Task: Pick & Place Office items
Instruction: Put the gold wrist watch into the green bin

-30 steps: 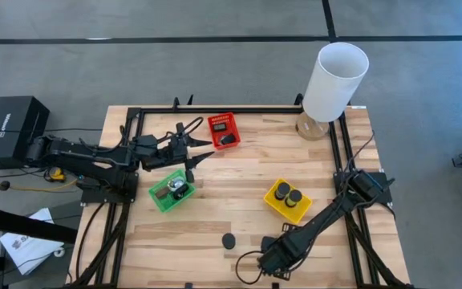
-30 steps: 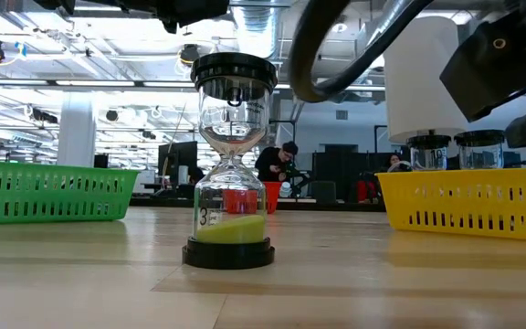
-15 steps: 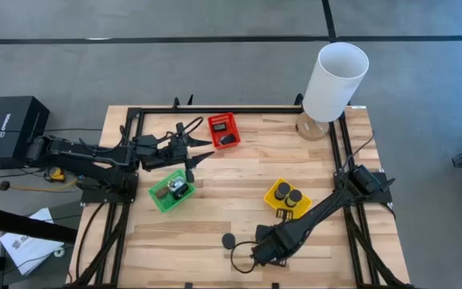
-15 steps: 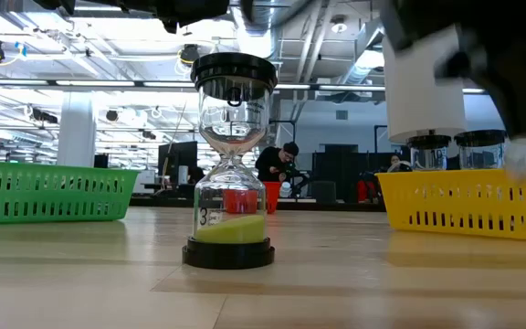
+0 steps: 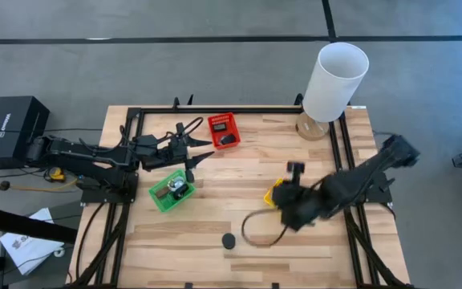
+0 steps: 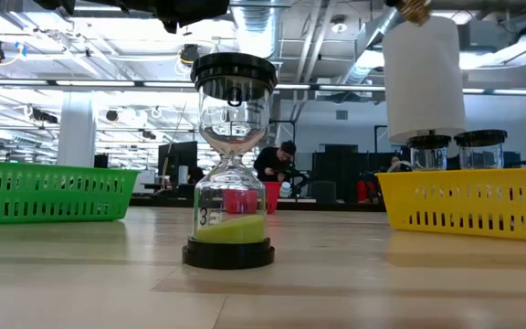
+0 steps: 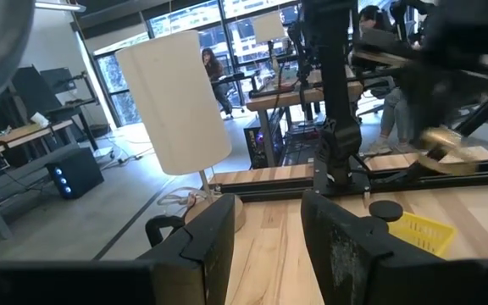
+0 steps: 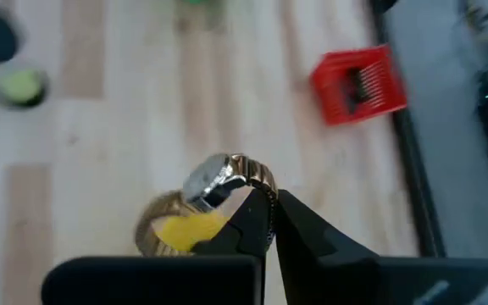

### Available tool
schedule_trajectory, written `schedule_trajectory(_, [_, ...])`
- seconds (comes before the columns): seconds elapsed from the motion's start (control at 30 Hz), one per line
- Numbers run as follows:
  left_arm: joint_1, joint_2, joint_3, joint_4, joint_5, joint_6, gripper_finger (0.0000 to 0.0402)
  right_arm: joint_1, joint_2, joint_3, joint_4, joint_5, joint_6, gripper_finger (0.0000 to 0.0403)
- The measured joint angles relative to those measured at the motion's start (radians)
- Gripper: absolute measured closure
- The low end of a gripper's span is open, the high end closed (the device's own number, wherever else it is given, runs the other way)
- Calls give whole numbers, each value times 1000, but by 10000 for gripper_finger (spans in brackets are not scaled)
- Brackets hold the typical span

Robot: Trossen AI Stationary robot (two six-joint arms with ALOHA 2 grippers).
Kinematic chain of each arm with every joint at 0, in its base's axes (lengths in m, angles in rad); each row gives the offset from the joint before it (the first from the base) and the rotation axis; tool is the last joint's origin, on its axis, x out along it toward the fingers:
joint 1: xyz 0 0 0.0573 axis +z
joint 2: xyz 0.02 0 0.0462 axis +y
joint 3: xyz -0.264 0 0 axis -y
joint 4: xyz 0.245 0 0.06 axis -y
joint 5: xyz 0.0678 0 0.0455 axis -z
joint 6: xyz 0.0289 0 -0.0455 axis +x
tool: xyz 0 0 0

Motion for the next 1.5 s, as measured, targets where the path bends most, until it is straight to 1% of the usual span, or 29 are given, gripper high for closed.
schedule_trajectory(0.07, [0, 0, 0, 0, 0, 0, 270, -29, -89, -78, 68, 38, -44, 397])
schedule_trajectory(0.17, [0, 0, 0, 0, 0, 0, 270, -108, -229, -238, 220, 50, -151, 397])
schedule_trajectory(0.27, [0, 0, 0, 0, 0, 0, 270, -225, -347, -411, 465, 43, -247, 397])
schedule_trajectory(0.33, [0, 0, 0, 0, 0, -2, 270, -307, -407, -520, 662, 15, -288, 396])
schedule_trajectory(0.4, [0, 0, 0, 0, 0, -2, 270, -378, -445, -619, 861, -7, -289, 396])
schedule_trajectory(0.47, [0, 0, 0, 0, 0, -3, 270, -433, -450, -710, 1058, -12, -271, 395])
schedule_trajectory(0.57, [0, 0, -1, 0, 0, -3, 270, -479, -418, -805, 1238, -12, -319, 396])
schedule_trajectory(0.63, [0, 0, -8, 1, 0, -3, 270, -493, -385, -829, 1287, -9, -345, 397])
schedule_trajectory(0.73, [0, 1, -31, 0, 0, -3, 270, -503, -340, -832, 1344, -5, -355, 397])
schedule_trajectory(0.8, [0, 14, -43, 1, 0, -3, 269, -517, -316, -832, 1405, -6, -408, 395])
schedule_trajectory(0.87, [0, 27, -48, -3, 0, -25, 265, -530, -303, -832, 1495, -5, -473, 393])
schedule_trajectory(0.97, [0, 62, -47, 3, 0, -74, 252, -555, -286, -830, 1639, -13, -483, 392])
schedule_trajectory(1.03, [0, 93, -47, 2, 0, -97, 241, -576, -270, -830, 1705, -72, -480, 391])
schedule_trajectory(1.1, [0, 128, -47, 13, -10, -105, 230, -601, -249, -830, 1771, -158, -480, 391])
schedule_trajectory(1.17, [0, 169, -47, 54, -39, -107, 218, -626, -220, -830, 1848, -245, -480, 391])
schedule_trajectory(1.27, [4, 223, -47, 147, -46, -108, 201, -660, -157, -816, 1950, -357, -478, 391])
schedule_trajectory(1.37, [12, 262, -47, 206, -43, -97, 187, -685, -97, -766, 1955, -465, -486, 391])
schedule_trajectory(1.43, [19, 274, -47, 211, -43, -96, 180, -694, -62, -731, 1953, -554, -510, 391])
schedule_trajectory(1.5, [23, 280, -47, 216, -43, -96, 176, -696, -28, -690, 1930, -611, -534, 392])
